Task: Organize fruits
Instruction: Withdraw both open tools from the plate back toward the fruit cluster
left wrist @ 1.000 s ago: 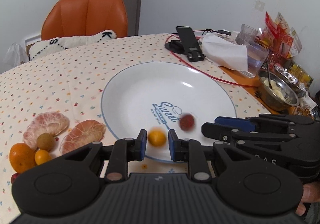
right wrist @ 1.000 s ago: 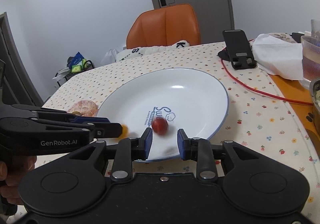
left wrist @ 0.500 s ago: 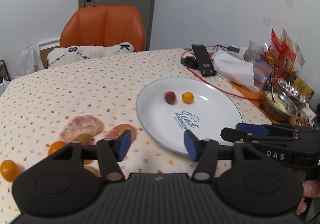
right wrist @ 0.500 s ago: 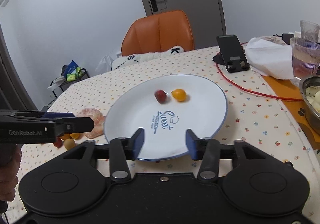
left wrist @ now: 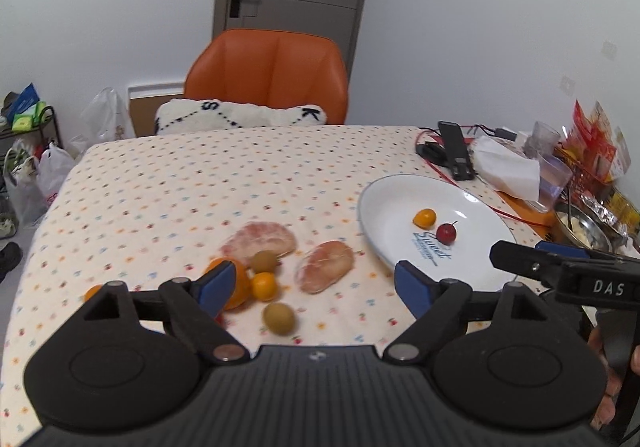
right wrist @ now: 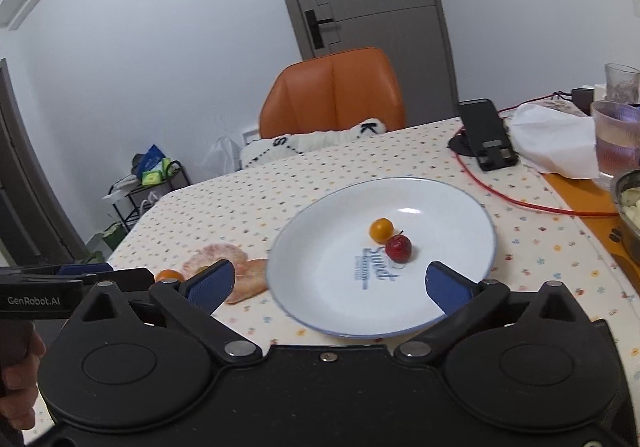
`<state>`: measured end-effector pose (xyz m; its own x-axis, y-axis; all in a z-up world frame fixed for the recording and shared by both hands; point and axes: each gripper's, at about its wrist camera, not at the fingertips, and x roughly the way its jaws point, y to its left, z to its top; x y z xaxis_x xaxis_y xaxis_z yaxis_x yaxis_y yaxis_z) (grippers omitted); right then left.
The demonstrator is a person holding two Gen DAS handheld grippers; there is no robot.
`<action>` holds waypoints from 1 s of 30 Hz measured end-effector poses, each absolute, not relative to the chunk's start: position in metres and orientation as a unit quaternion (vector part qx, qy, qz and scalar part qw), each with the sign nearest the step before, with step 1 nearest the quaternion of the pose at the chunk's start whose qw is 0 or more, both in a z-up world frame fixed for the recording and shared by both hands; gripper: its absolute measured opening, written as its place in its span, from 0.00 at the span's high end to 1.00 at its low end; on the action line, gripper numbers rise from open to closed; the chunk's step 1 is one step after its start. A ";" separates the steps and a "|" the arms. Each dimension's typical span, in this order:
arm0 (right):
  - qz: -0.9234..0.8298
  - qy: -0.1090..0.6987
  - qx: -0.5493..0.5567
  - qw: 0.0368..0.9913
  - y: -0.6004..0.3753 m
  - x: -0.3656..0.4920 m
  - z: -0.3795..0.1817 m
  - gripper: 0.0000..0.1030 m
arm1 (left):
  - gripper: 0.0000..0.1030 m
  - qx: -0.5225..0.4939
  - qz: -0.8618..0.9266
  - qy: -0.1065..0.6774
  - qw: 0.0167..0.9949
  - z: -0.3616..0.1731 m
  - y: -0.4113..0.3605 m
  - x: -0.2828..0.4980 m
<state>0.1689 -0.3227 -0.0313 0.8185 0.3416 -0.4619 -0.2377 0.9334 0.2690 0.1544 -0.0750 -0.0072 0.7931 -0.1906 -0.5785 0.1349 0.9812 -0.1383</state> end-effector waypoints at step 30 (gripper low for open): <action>0.206 0.291 0.045 0.933 -0.240 0.160 -0.031 0.00 | 0.13 -0.089 -0.062 0.301 0.947 -0.019 0.005 0.118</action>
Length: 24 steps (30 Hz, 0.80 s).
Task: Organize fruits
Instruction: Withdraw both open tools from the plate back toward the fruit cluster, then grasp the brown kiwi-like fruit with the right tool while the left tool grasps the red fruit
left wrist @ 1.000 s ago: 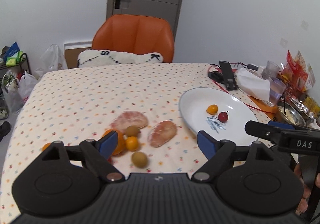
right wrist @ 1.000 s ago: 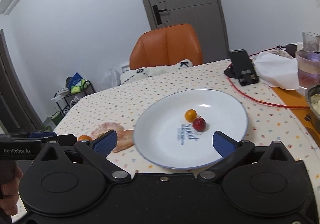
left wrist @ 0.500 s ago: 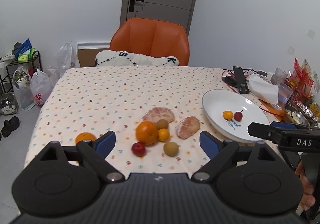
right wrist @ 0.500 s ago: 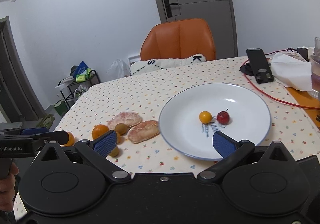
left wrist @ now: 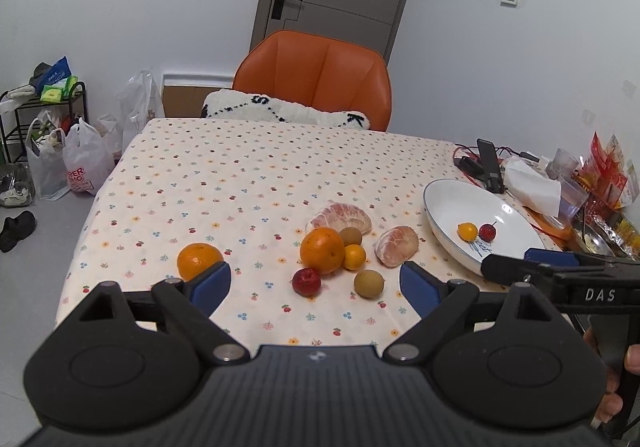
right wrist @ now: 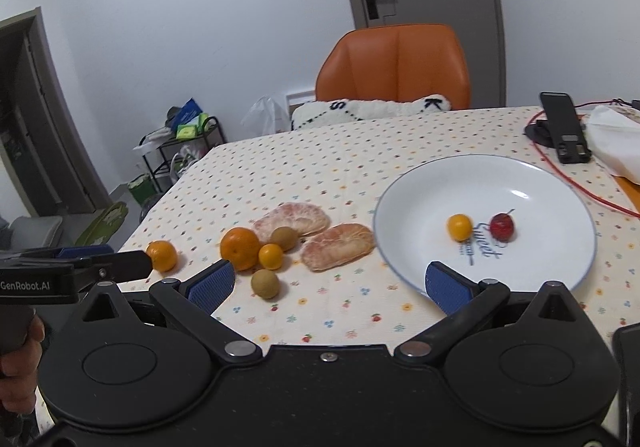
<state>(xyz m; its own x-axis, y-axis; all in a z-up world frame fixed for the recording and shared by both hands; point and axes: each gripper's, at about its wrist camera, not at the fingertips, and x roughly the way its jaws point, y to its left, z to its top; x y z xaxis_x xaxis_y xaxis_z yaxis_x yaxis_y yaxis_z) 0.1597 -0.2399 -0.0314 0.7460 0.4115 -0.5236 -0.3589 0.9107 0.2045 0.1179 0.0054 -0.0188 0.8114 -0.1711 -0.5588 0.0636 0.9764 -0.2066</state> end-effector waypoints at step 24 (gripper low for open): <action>0.265 0.337 0.019 0.903 -0.198 0.183 -0.056 0.43 | 0.48 -0.103 -0.082 0.337 0.932 -0.054 0.006 0.154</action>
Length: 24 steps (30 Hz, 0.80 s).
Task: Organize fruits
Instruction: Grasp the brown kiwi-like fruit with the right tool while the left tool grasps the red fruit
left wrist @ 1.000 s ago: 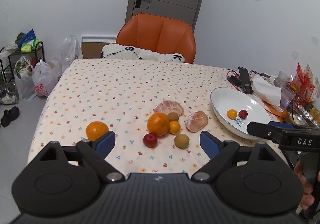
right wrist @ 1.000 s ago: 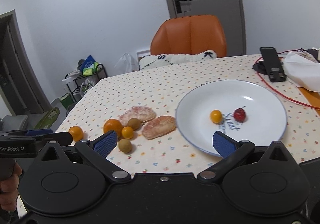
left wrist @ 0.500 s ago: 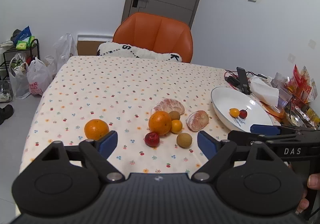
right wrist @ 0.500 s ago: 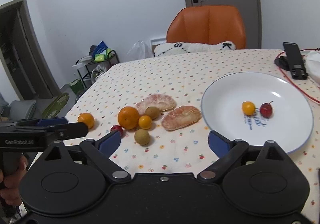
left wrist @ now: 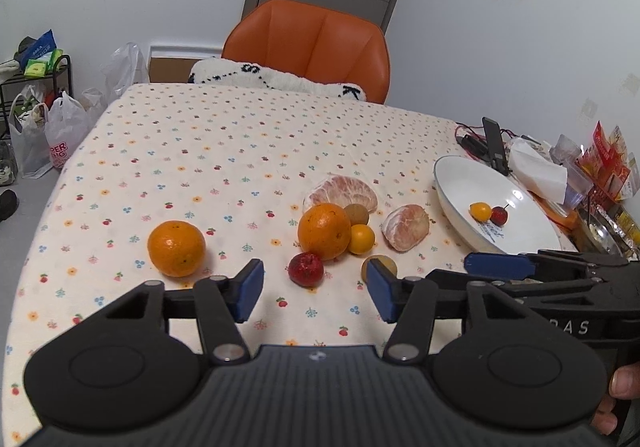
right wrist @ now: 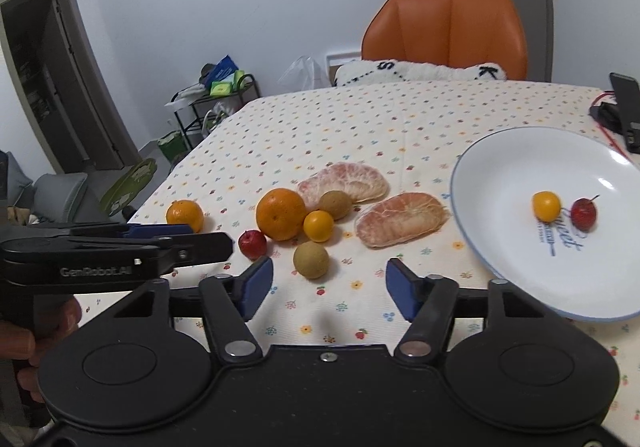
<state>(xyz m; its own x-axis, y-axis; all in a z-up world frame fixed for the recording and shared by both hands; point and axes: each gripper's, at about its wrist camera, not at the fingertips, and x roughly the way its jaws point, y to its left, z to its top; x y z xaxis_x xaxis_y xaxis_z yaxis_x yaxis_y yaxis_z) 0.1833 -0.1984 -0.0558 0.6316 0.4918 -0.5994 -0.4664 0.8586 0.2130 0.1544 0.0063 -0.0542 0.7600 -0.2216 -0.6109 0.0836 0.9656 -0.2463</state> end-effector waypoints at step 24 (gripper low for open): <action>0.285 0.357 0.010 0.890 -0.179 0.207 -0.076 0.57 | 0.79 -0.100 -0.080 0.357 0.925 -0.080 0.002 0.182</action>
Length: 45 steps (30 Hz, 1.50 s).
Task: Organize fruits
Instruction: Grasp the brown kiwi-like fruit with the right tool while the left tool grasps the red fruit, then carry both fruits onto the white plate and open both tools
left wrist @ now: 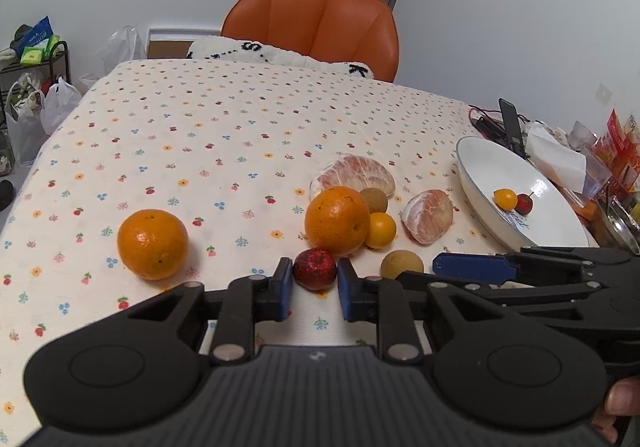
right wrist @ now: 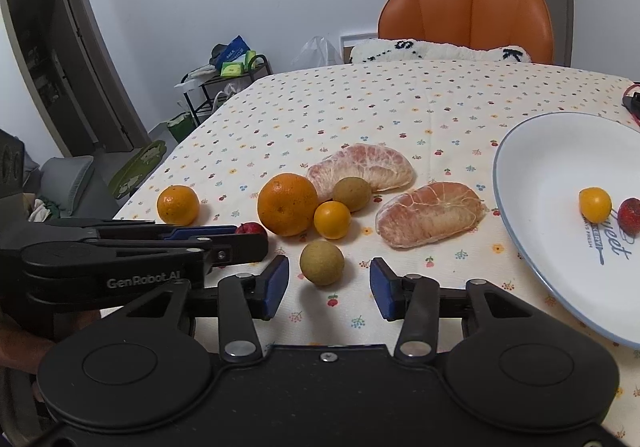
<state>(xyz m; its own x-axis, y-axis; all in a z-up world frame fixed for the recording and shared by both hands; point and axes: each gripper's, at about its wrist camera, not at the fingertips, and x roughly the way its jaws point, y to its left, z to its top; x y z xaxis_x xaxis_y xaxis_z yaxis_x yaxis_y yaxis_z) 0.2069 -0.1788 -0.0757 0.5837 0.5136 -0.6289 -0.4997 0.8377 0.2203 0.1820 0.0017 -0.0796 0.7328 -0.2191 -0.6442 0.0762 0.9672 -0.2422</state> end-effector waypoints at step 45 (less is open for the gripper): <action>0.223 0.299 0.051 0.926 -0.278 0.183 -0.044 0.79 | 0.79 -0.065 -0.153 0.313 0.935 -0.037 -0.078 0.174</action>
<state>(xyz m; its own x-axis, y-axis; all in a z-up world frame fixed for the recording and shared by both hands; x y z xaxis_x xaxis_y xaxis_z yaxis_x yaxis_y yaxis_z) 0.1833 -0.2783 -0.0437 0.7212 0.4437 -0.5319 -0.3827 0.8953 0.2281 0.1742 -0.0783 -0.0368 0.7576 -0.3264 -0.5652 0.2445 0.9448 -0.2180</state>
